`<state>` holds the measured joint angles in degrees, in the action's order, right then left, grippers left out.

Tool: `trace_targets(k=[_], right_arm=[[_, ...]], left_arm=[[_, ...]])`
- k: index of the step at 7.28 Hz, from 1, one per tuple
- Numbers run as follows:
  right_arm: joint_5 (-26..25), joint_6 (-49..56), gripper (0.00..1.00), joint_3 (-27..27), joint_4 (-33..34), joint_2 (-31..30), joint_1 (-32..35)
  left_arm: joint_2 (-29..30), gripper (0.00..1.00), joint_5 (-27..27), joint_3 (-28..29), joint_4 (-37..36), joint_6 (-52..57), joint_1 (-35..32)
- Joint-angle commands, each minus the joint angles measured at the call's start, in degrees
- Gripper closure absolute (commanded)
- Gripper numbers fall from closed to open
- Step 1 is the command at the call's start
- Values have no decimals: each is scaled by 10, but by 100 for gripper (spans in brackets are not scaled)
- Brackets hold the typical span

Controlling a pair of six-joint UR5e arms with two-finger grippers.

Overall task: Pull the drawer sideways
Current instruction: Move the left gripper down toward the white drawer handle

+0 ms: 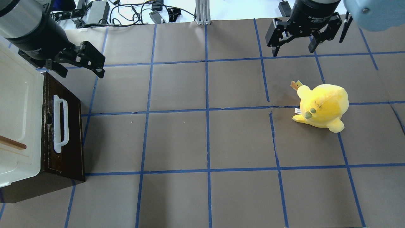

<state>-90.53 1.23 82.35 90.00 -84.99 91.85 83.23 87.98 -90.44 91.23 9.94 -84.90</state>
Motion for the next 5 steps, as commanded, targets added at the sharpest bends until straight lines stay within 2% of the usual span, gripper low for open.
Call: trace_targets(k=[1,5], right_arm=[[0,0,0,0,0,0,0],[0,0,0,0,0,0,0]], left_arm=[[1,0,-2,1,1,-10,0],[7,0,-1,8,0,-76,0]])
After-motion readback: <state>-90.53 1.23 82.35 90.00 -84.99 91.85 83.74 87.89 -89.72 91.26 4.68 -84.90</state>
